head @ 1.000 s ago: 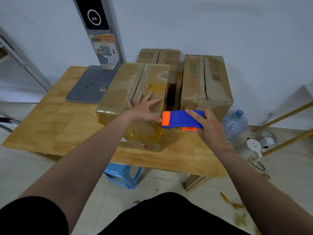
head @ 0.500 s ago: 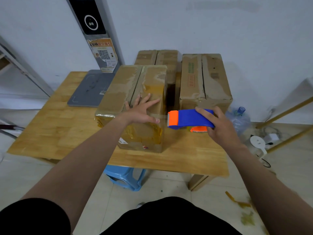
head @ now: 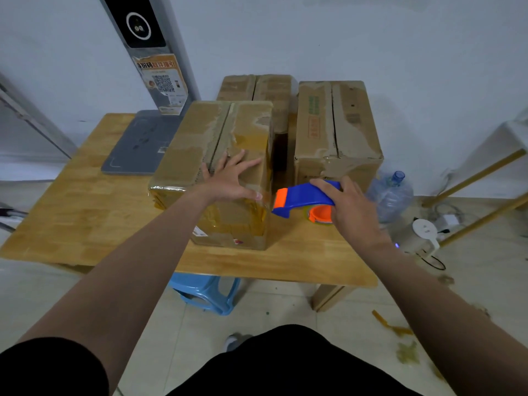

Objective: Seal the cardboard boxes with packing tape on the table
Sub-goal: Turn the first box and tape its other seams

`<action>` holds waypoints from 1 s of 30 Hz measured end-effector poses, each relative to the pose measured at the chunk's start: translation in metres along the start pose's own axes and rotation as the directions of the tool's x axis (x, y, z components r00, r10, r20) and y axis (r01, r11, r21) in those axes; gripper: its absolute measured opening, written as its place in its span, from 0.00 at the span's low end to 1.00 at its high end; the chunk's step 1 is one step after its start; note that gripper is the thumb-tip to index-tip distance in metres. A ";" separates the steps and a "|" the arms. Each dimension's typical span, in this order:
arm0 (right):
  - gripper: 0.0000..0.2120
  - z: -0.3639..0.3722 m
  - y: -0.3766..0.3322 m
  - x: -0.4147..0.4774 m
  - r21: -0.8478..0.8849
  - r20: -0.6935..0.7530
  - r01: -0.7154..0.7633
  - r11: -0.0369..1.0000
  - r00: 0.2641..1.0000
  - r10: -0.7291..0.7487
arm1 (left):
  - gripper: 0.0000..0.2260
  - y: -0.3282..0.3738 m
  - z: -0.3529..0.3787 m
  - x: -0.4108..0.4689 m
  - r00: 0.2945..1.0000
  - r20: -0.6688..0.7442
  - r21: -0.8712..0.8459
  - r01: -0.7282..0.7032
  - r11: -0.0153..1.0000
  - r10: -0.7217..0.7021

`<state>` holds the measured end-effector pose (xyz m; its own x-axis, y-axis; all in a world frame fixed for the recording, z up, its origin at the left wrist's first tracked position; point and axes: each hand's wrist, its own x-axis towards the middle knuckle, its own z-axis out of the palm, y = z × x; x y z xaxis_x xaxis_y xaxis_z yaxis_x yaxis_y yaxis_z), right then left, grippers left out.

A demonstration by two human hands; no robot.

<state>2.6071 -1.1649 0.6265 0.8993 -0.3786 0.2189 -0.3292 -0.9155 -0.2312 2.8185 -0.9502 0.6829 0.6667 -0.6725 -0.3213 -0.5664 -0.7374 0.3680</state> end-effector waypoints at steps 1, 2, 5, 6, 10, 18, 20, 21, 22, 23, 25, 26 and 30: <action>0.31 0.000 -0.001 0.000 -0.014 -0.006 0.002 1.000 1.000 -0.002 | 0.42 0.000 0.000 0.000 1.000 0.001 -0.008 0.004 1.000 -0.004; 0.31 0.000 -0.002 0.000 -0.033 -0.011 0.004 0.999 1.000 -0.005 | 0.42 0.001 0.000 -0.001 1.000 0.000 -0.013 0.007 1.000 -0.007; 0.29 -0.003 -0.012 0.005 -0.063 -0.013 0.014 0.998 1.000 -0.015 | 0.42 0.003 0.001 -0.001 1.000 0.001 -0.023 0.012 1.000 -0.012; 0.29 -0.005 -0.017 0.008 -0.069 0.001 0.006 0.998 1.000 -0.006 | 0.42 0.003 0.001 -0.001 1.000 0.002 -0.029 0.014 0.999 -0.014; 0.25 0.006 -0.009 0.006 -0.228 0.134 -0.018 0.973 0.990 0.050 | 0.41 -0.002 -0.001 -0.002 1.000 0.010 -0.041 0.016 0.999 -0.015; 0.27 0.067 0.039 -0.008 -0.046 0.427 -0.383 0.923 0.827 0.365 | 0.42 0.001 0.000 0.004 1.000 0.023 -0.013 0.015 1.000 -0.015; 0.22 0.077 0.034 -0.005 0.035 0.516 -0.499 0.866 0.751 0.412 | 0.42 -0.001 0.000 0.004 1.000 0.021 0.000 0.019 1.000 -0.019; 0.21 0.081 0.033 -0.003 0.068 0.561 -0.567 0.821 0.702 0.438 | 0.42 -0.001 0.000 0.004 1.000 0.018 0.007 0.016 1.000 -0.016; 0.21 0.083 0.031 -0.001 0.087 0.605 -0.620 0.780 0.655 0.453 | 0.43 -0.001 0.000 0.005 1.000 0.019 0.008 0.014 1.000 -0.014; 0.22 0.088 0.032 0.000 0.101 0.638 -0.656 0.748 0.620 0.458 | 0.43 -0.001 0.000 0.006 1.000 0.022 0.006 0.015 1.000 -0.015; 0.25 0.099 0.033 0.004 0.115 0.680 -0.692 0.712 0.578 0.452 | 0.44 0.000 0.000 0.007 1.000 0.024 0.010 0.017 1.000 -0.017; 0.26 0.105 0.034 0.004 0.121 0.693 -0.707 0.696 0.563 0.450 | 0.44 0.000 0.000 0.007 1.000 0.024 0.012 0.017 1.000 -0.018; 0.29 0.122 0.030 0.006 0.156 0.694 -0.726 0.670 0.563 0.449 | 0.44 -0.002 0.001 0.009 0.999 0.025 0.001 0.020 1.000 -0.020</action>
<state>2.6375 -1.1784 0.5052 0.5585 -0.5299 -0.6382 -0.8285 -0.3171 -0.4617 2.8247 -0.9548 0.6787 0.6656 -0.6589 -0.3504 -0.5533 -0.7508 0.3607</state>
